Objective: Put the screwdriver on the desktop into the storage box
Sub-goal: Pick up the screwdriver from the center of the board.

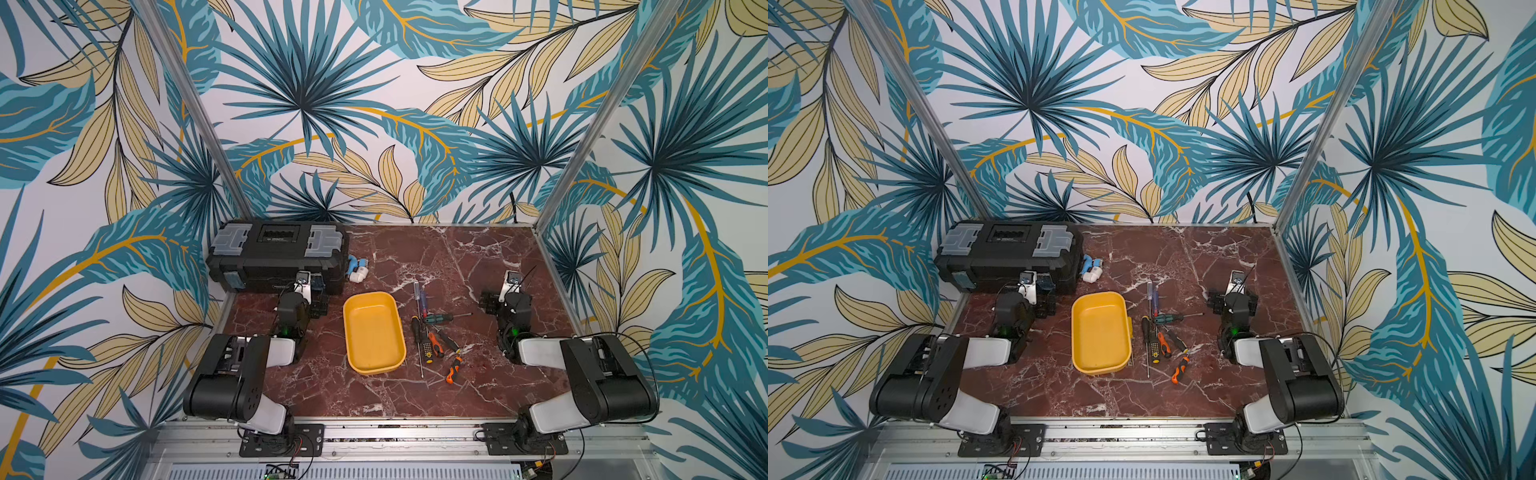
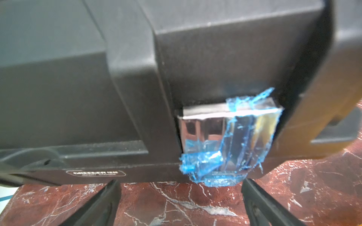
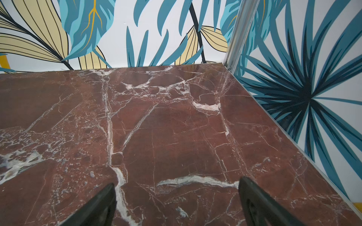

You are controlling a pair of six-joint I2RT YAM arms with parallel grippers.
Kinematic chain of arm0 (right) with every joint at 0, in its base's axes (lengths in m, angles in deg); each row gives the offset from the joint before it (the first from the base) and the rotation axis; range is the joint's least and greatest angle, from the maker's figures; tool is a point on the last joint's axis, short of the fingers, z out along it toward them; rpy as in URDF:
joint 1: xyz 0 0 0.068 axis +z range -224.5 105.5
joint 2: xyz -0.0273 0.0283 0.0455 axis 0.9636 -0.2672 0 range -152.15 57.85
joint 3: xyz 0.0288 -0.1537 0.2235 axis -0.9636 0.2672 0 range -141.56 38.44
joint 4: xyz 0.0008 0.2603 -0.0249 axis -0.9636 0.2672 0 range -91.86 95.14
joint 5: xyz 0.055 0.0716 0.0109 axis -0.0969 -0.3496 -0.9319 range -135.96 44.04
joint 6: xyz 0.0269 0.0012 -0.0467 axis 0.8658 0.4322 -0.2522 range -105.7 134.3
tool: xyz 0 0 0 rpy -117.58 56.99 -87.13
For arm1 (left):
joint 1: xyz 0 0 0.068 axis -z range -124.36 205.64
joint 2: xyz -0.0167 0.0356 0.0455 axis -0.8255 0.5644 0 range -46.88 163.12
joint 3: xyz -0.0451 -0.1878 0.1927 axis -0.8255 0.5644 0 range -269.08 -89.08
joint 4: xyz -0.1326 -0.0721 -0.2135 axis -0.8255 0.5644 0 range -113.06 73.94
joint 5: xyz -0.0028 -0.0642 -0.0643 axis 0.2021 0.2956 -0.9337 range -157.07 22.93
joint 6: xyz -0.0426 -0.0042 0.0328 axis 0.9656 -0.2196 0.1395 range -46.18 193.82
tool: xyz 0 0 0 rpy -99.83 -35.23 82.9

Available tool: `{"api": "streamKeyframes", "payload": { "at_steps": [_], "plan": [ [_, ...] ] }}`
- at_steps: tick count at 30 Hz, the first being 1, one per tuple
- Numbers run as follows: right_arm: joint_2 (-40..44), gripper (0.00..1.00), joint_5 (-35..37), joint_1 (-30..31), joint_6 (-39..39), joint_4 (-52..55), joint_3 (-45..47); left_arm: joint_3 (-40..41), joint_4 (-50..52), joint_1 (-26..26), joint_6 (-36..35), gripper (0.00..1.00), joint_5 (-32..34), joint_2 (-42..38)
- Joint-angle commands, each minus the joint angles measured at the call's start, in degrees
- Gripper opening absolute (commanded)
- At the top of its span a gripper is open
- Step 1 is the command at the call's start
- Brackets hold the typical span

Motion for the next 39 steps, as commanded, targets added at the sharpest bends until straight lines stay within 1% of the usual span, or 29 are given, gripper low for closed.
{"api": "streamKeyframes", "payload": {
  "at_steps": [1,17,19,20,21,22,23,24,25,27,28,29,30,31,32,33,35,36,37,38,39],
  "plan": [
    [-0.4,1.0,0.71,-0.27,-0.45,-0.98,-0.46,-1.96,-1.58,0.01,-0.65,1.0,0.26,0.34],
    [-0.32,0.99,0.71,-0.27,-0.43,-1.13,-0.35,-2.02,-1.51,0.01,-0.56,1.0,0.26,0.34],
    [1.11,0.99,2.31,-0.16,-1.23,-2.34,0.28,-1.88,-2.22,0.01,-0.45,1.0,0.55,0.18],
    [3.72,0.99,2.6,-0.03,-1.61,-0.02,-0.07,-1.69,-3.01,0.01,0.03,1.0,1.95,-0.88],
    [8.24,0.99,4.08,0.35,-1.81,9.38,-2.3,-2.38,0.3,0.06,0.32,1.0,3.54,-3.46],
    [12.74,1.0,7.42,0.37,1.0,20.79,-5.51,-4.72,8.92,0.14,-0.5,1.0,4.02,-7.28],
    [16.03,0.99,10.6,0.34,3.94,28.75,-8.42,-7.36,18.51,0.38,-0.74,1.0,4.76,-10.29],
    [19.46,0.99,11.9,0.35,7.07,37.59,-10.59,-9.34,24.76,0.89,-0.51,1.0,6.12,-12.47],
    [23.24,0.99,10.69,0.43,9.04,43.89,-11.88,-10.78,29.57,1.89,0.06,1.0,8.01,-14.22],
    [30.6,0.99,5.83,0.4,14.46,51.34,-11.63,-13.97,38.46,5.19,2.55,1.0,13.36,-17.43],
    [34.45,1.0,6.47,0.37,20.3,54.42,-10.58,-15.92,43.63,7.27,5.5,1.0,16.25,-19.03],
    [38.42,1.0,9.92,0.27,29.04,59.62,-9.48,-17.3,48.17,8.94,8.24,0.98,17.38,-20.41],
    [41.43,0.99,10.34,-0.14,35.91,65.14,-9.26,-18.6,52.79,10.85,10.26,0.96,18.1,-21.99],
    [44.14,1.0,5.99,-0.43,36.14,68.28,-9.82,-19.93,56.81,13.88,13.29,0.95,19.99,-23.43],
    [45.19,1.0,2.78,-0.35,36.22,71.57,-11.15,-21.14,61.16,15.93,15.84,0.94,20.99,-24.83],
    [44.87,1.0,-0.1,-0.21,37.89,77.41,-13.52,-22.5,66.37,18.18,19.31,0.93,20.66,-26.56],
    [41.23,1.0,-3.22,1.07,40.65,90.24,-20.3,-23.09,73.51,21.19,28.19,0.9,17.16,-30.79],
    [39.25,0.99,-2.36,2.27,42.07,96.3,-23.29,-22.67,75.6,22.05,31.42,0.89,13.88,-32.86],
    [36.86,0.99,-0.19,4.12,44.55,103.93,-27.08,-21.86,76.98,23.16,34.22,0.85,8.69,-35.48],
    [34.89,0.99,1.86,6.25,46.29,110.37,-30.48,-20.73,78.47,24.94,36.94,0.83,5.68,-38.47],
    [33.89,0.99,3.4,8.45,46.77,113.91,-32.62,-19.85,80.38,27.21,39.85,0.82,5.32,-41.27]
  ]
}}
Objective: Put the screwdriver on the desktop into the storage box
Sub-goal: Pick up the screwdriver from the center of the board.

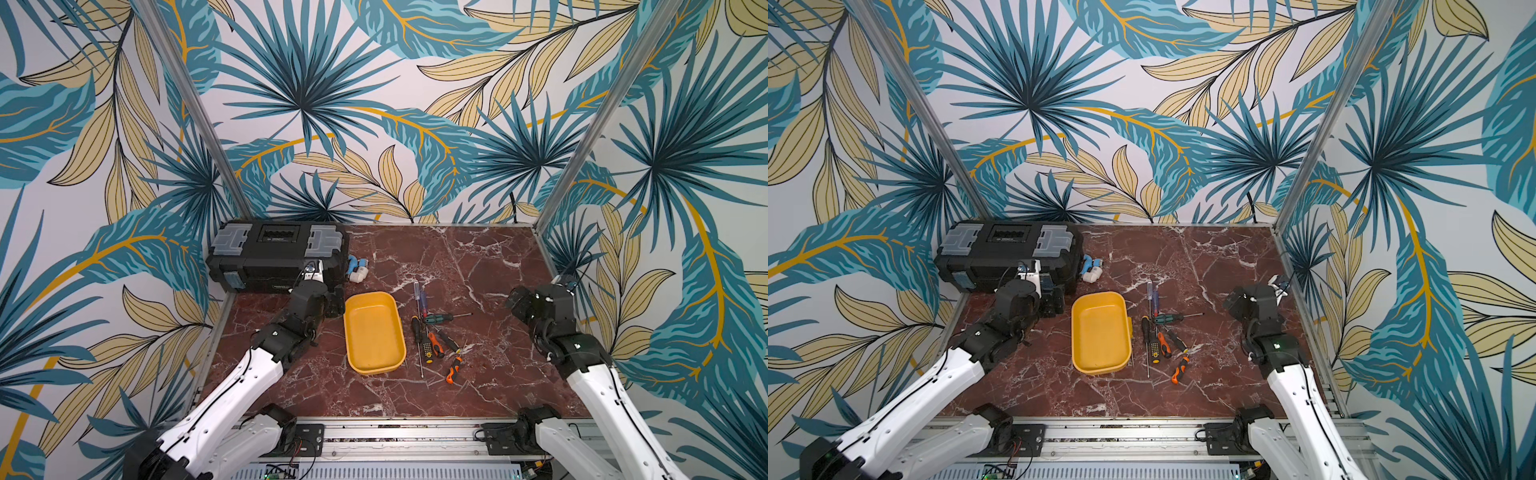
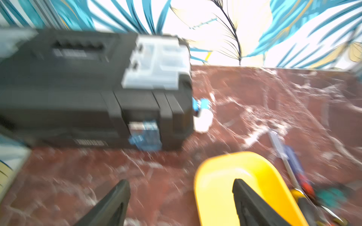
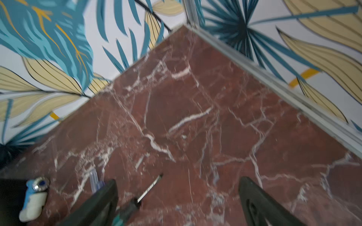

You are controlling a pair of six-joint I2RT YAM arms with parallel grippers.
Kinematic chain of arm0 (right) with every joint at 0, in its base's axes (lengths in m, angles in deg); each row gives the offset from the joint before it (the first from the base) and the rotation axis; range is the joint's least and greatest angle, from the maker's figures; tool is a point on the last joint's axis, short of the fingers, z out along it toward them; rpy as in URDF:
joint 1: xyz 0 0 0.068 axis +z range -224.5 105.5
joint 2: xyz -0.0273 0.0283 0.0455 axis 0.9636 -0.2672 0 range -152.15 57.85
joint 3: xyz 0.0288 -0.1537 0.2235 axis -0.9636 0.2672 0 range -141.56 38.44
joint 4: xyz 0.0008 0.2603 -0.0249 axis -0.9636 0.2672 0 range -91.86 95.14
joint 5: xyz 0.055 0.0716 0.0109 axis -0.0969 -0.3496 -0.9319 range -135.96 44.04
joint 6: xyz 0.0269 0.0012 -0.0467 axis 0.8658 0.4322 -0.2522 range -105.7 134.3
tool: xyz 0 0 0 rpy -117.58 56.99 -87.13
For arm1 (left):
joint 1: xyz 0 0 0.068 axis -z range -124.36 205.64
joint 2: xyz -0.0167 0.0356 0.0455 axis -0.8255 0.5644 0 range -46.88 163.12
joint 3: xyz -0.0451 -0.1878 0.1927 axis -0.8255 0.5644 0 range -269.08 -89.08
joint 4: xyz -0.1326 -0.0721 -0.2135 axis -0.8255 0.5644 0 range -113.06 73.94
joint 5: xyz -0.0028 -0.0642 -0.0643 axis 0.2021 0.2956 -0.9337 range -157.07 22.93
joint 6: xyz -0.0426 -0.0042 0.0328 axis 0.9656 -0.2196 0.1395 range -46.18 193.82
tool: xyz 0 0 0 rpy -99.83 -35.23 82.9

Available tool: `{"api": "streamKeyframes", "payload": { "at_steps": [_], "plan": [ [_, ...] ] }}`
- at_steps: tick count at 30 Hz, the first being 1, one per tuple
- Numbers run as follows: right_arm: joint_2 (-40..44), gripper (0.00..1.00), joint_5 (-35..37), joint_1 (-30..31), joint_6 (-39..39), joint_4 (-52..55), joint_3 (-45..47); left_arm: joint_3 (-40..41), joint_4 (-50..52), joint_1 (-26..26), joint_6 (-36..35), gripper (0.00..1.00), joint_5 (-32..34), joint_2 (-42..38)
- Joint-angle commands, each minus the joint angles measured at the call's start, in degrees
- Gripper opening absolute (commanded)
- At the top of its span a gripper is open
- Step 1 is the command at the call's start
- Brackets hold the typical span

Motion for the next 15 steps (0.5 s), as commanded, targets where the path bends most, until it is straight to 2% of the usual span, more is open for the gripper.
{"api": "streamKeyframes", "payload": {
  "at_steps": [1,3,4,6,7,8,10,12,15],
  "plan": [
    [-2.09,1.0,3.53,6.25,7.53,26.09,-6.05,2.83,14.4,6.26,15.7,0.81,-6.05,-9.52],
    [1.12,1.0,7.3,9.88,8.2,26.95,-5.95,6.57,16.25,12.01,20.6,0.79,-4.22,-16.25],
    [3.91,0.99,6.21,10.92,7.51,24.73,-4.42,8.7,17.42,14.89,23.9,0.78,-2.98,-19.23],
    [7.45,0.99,-3.01,11.13,6.63,19.58,-1.5,11.84,18.25,19.95,28.39,0.75,-1.15,-22.33],
    [6.04,0.99,-8.3,11.44,7.41,18.52,-1.08,12.99,18.17,22.9,30.43,0.74,0.35,-22.33],
    [3.82,0.93,-10.29,12.93,8.58,18.72,-1.09,13.65,17.27,25.52,31.2,0.73,1.75,-21.27],
    [-2.0,0.92,-6.7,20.64,11.3,20.27,-0.96,12.48,15.37,31.34,31.4,0.74,6.1,-14.8],
    [-7.28,0.92,-4.08,27.63,14.48,21.24,-0.63,7.72,16.06,34.92,30.7,0.75,9.45,-5.7],
    [-12.27,0.9,-2.95,34.75,20.42,22.28,0.63,-1.16,19.33,36.24,30.28,0.76,11.22,5.38]
  ]
}}
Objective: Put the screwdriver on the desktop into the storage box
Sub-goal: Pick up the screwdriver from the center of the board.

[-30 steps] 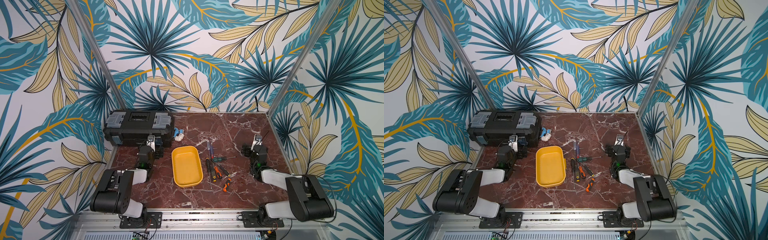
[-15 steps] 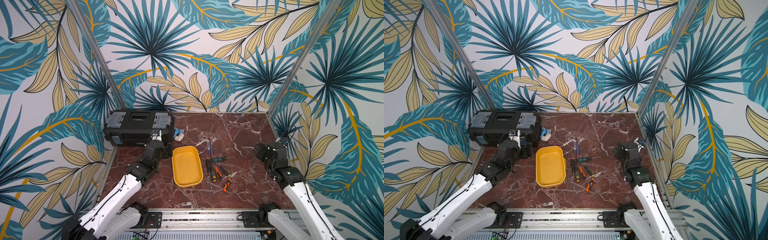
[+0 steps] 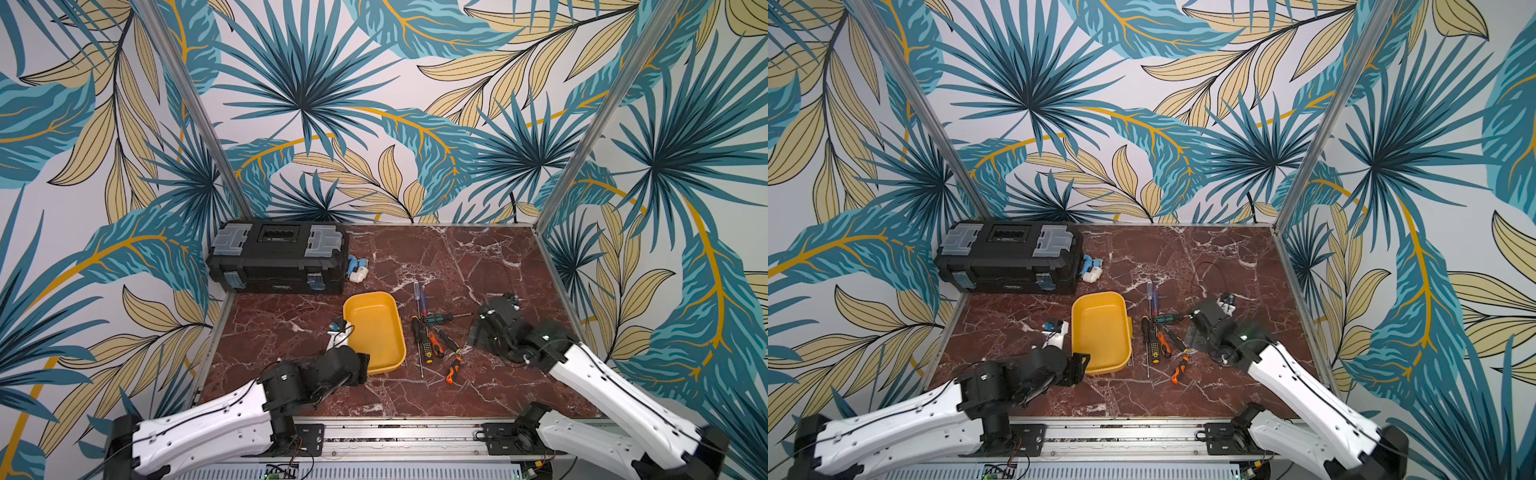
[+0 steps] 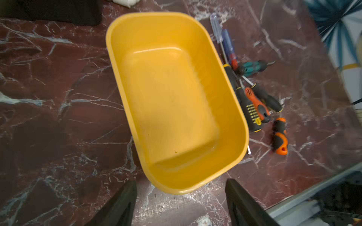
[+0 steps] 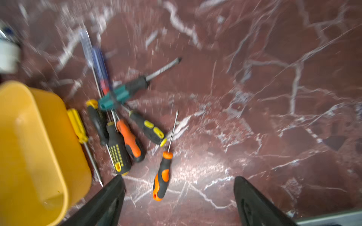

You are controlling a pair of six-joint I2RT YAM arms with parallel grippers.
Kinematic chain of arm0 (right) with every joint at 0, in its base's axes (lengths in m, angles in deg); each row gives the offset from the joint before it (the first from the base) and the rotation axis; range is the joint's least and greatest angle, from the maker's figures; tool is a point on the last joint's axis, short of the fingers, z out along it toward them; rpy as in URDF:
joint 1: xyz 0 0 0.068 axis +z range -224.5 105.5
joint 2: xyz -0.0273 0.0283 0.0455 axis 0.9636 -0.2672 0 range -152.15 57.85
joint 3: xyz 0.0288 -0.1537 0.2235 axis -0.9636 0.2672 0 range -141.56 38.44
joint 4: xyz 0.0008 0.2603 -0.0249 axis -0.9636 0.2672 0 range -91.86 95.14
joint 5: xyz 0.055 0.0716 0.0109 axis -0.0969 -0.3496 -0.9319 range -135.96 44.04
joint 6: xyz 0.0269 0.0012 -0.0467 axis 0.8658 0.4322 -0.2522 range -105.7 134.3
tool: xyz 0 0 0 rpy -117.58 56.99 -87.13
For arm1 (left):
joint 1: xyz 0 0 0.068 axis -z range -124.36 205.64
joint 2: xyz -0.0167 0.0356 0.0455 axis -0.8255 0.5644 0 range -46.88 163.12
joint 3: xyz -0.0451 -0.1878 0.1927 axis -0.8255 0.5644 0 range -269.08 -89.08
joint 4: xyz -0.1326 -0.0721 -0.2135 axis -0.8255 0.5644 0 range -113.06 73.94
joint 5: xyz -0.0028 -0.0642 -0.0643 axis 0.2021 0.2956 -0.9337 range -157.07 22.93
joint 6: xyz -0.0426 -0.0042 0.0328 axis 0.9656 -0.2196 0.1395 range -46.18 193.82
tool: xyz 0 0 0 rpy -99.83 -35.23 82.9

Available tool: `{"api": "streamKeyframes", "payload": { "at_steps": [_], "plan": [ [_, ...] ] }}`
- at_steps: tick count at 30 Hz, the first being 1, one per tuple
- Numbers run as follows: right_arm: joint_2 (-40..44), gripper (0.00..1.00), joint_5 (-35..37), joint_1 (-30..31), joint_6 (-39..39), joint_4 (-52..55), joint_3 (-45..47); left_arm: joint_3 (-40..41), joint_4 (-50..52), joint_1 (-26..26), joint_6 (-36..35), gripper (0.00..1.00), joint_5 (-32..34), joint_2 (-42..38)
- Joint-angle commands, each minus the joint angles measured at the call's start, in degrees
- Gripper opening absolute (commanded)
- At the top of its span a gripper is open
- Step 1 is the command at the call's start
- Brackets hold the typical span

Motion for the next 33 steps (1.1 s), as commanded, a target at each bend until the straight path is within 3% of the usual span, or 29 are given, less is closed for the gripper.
{"api": "streamKeyframes", "payload": {
  "at_steps": [1,6,11,19,23,33],
  "plan": [
    [-2.64,0.89,1.52,5.58,8.26,4.32,2.62,-9.12,2.21,0.93,1.67,0.77,5.29,7.38],
    [-2.24,0.74,-0.83,8.71,9.41,-1.52,8.63,-13.51,0.73,0.85,1.07,0.77,7.5,12.62],
    [-1.89,0.67,-5.58,10.06,8.28,-11.72,14.32,-14.08,-2.37,0.81,-1.55,0.78,10.4,14.57],
    [-1.41,0.64,-7.23,11.06,5.64,-17.84,17.03,-11.83,-7.75,-1.17,0.04,0.78,10.71,10.83],
    [-3.26,0.56,-6.98,11.04,5.25,-18.78,17.21,-10.16,-9.3,-1.79,1.57,0.78,9.51,9.71],
    [-9.99,0.47,-7.36,11.05,10.08,-25.33,20.53,-4.19,-12.68,-2.57,3.63,0.77,5.09,5.83]
  ]
}}
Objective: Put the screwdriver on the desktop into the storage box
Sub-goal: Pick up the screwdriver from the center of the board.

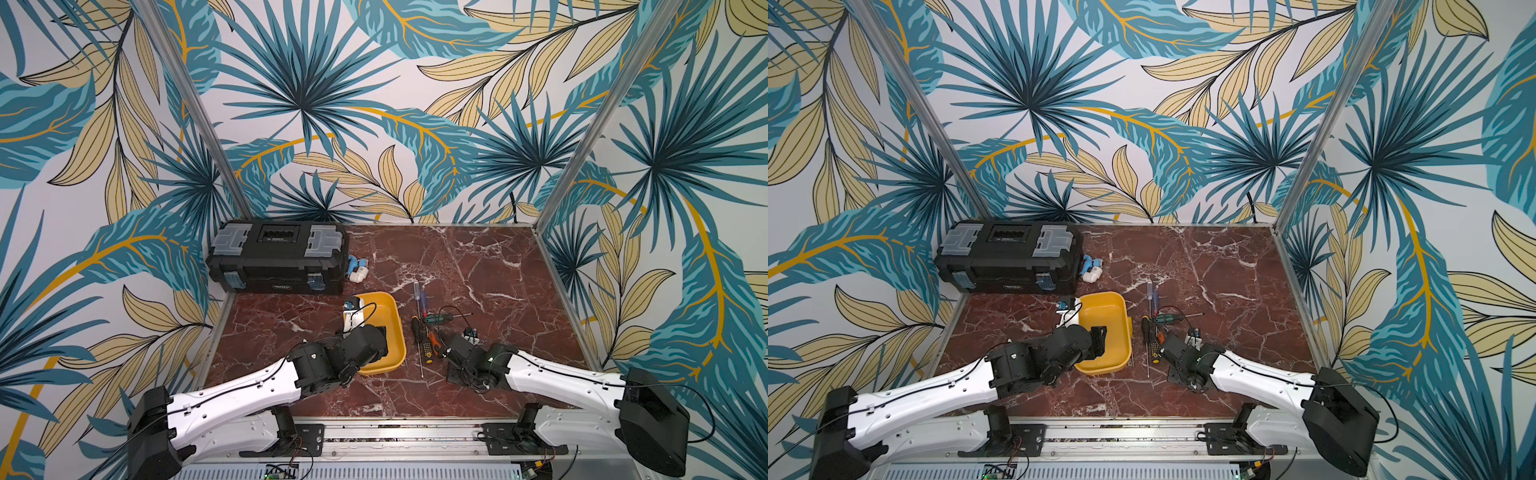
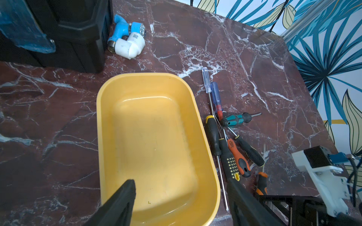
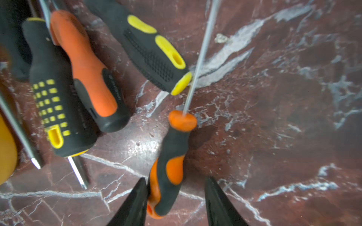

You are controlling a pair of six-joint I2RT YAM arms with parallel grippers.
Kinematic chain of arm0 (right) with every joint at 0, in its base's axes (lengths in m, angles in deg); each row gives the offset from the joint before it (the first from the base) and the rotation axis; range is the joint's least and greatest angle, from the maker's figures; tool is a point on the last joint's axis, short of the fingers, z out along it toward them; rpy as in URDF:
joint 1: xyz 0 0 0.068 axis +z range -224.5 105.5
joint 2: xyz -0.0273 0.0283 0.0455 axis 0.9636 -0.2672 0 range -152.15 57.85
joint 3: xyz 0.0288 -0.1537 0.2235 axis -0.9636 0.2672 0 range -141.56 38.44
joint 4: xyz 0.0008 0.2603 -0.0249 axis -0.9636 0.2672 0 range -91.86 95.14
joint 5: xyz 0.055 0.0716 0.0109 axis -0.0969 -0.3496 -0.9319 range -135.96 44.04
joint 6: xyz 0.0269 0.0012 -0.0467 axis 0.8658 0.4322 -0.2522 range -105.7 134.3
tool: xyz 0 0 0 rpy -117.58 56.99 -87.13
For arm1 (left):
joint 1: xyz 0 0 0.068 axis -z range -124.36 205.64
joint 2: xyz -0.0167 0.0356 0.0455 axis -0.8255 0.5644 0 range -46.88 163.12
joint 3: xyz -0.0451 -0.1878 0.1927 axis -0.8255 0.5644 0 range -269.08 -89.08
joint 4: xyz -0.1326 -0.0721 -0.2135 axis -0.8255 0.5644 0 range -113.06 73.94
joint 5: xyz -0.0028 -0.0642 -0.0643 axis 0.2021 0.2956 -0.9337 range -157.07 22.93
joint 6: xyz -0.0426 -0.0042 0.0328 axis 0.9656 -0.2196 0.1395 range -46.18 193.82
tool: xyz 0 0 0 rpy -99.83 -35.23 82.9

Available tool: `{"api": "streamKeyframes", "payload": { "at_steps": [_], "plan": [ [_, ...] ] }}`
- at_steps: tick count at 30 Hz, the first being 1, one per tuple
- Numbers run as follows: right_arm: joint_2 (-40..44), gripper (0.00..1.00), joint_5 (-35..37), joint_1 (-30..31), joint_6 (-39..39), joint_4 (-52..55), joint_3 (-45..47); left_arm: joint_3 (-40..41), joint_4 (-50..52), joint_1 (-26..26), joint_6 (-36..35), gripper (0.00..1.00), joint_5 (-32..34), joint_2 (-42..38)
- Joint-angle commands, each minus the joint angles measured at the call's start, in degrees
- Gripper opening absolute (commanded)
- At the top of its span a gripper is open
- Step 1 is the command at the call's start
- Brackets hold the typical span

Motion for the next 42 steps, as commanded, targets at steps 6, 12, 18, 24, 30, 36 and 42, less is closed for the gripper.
{"api": "streamKeyframes", "payload": {
  "at_steps": [6,12,18,24,30,36,42],
  "plan": [
    [-2.02,0.4,0.77,0.34,2.23,-2.82,2.8,3.01,-2.7,-0.58,1.2,0.77,-2.37,-1.91],
    [-0.4,0.28,1.32,0.28,3.07,-2.59,4.97,2.88,-3.95,-0.74,0.46,0.77,-3.49,-0.79],
    [8.78,0.17,4.55,0.28,3.26,4.56,4.31,1.44,-6.04,-0.84,-0.86,0.77,-5.57,0.9],
    [19.82,0.04,6.24,0.33,-3.97,10.22,-2.44,0.7,-17.49,-1.33,-5.13,0.77,-14.78,0.3],
    [19.29,0.02,-11.56,0.54,-20.27,-0.52,-11.12,2.75,-36.24,-1.89,-6.76,0.85,-25.35,-3.04],
    [16.0,0.02,-20.22,2.9,-23.39,-5.12,-16.74,1.52,-37.71,-2.34,-7.26,0.86,-25.48,-3.05],
    [12.88,0.02,-20.07,6.07,-23.99,-7.66,-19.39,-0.7,-34.32,-2.3,-7.5,0.81,-26.45,-0.67]
  ]
}}
